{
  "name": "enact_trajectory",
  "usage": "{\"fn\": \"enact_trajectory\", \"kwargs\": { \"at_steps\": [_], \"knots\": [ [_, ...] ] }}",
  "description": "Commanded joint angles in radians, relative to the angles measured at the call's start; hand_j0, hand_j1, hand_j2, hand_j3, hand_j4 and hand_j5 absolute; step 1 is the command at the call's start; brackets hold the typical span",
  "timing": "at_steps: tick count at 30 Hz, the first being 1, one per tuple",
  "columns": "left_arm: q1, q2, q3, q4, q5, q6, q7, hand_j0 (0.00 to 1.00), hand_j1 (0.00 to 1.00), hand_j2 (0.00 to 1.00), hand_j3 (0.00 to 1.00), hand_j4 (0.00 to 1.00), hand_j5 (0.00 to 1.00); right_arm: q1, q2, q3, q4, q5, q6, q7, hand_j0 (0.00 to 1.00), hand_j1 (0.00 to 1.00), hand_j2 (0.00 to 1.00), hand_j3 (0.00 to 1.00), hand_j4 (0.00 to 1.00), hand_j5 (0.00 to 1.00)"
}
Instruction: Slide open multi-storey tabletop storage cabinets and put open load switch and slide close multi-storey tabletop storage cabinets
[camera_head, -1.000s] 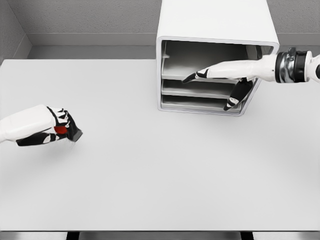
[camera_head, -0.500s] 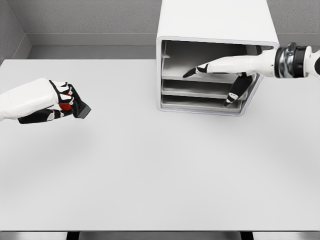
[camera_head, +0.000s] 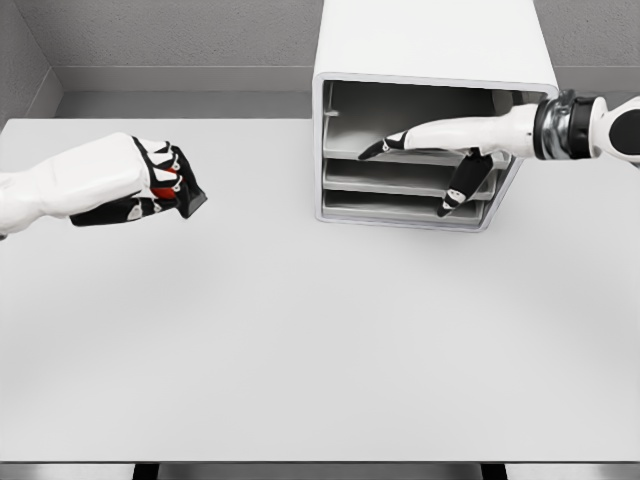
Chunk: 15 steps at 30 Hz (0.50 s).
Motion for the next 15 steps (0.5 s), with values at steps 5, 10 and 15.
{"fn": "enact_trajectory", "kwargs": {
  "at_steps": [5,10,15],
  "knots": [
    [0.002,0.000,-0.020,0.001,0.007,0.002,0.000,0.35,0.35,0.35,0.35,0.35,0.35,0.000,0.001,0.033,-0.009,0.022,-0.016,0.004,1.00,1.00,1.00,1.00,1.00,1.00],
    [0.002,0.000,-0.020,0.001,0.008,0.002,-0.002,0.35,0.35,0.35,0.35,0.35,0.35,-0.003,-0.006,0.040,-0.042,0.025,-0.024,0.004,1.00,1.00,1.00,1.00,1.00,1.00],
    [0.002,0.000,-0.020,0.001,0.008,0.002,-0.002,0.35,0.35,0.35,0.35,0.35,0.35,-0.012,-0.011,0.040,-0.063,0.025,-0.032,0.004,1.00,1.00,1.00,1.00,1.00,1.00]
  ]
}}
